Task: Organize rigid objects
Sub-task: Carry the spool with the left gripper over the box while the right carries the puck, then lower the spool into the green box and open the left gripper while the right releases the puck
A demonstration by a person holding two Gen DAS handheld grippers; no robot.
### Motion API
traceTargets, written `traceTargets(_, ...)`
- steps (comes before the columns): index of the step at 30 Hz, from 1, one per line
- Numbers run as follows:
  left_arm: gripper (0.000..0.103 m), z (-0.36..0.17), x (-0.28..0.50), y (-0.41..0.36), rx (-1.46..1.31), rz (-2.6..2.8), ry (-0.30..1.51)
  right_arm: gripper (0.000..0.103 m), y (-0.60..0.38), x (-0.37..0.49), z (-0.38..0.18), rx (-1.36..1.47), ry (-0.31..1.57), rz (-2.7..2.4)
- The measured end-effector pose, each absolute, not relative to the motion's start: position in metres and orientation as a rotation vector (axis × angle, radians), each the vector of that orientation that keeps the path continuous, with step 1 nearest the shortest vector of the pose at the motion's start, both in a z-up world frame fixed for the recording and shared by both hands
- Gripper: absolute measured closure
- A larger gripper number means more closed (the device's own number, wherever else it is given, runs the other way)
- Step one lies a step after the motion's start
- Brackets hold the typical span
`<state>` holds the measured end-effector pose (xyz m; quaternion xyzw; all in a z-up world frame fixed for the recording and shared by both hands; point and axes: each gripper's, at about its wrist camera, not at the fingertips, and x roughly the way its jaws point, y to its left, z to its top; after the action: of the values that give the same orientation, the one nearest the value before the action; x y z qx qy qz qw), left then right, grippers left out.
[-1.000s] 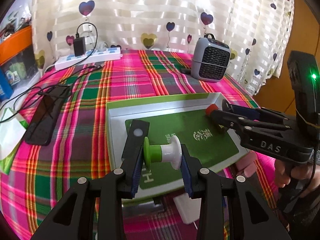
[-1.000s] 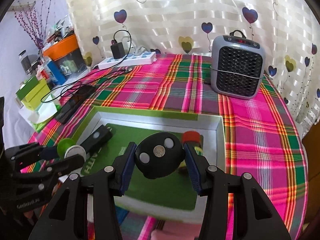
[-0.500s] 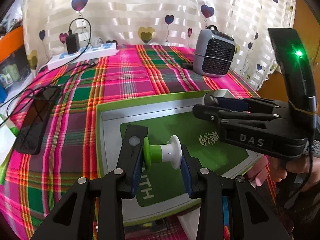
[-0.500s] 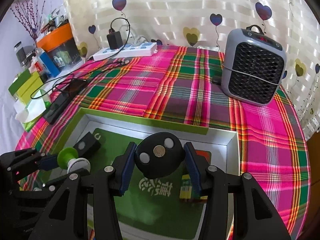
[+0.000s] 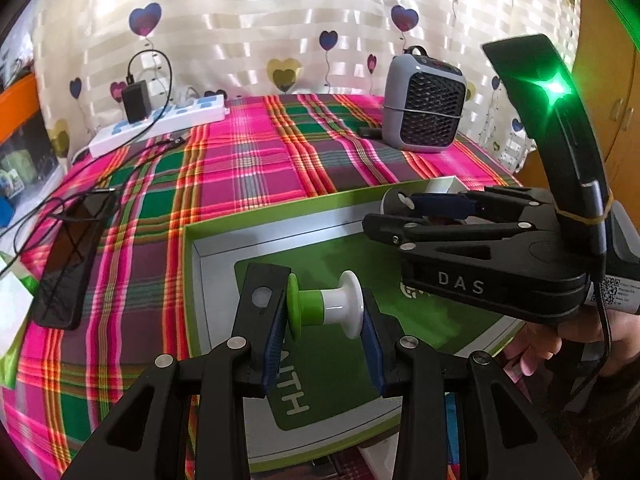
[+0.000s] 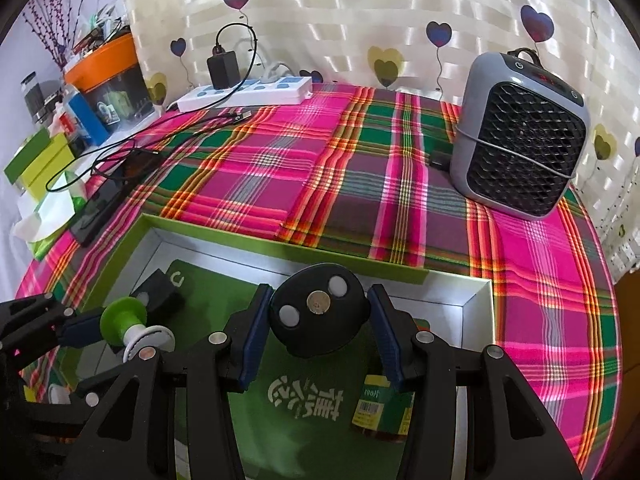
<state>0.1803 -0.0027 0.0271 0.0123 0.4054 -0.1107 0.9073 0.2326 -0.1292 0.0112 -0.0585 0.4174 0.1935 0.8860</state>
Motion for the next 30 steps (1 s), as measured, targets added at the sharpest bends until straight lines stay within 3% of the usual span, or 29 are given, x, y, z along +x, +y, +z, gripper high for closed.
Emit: traceTargets(30, 0.069, 0.008, 0.190, -0.012, 0.052, -0.245, 0.911, 0.053, -0.125, 0.236, 0.006, -0.155, 0.900, 0.382)
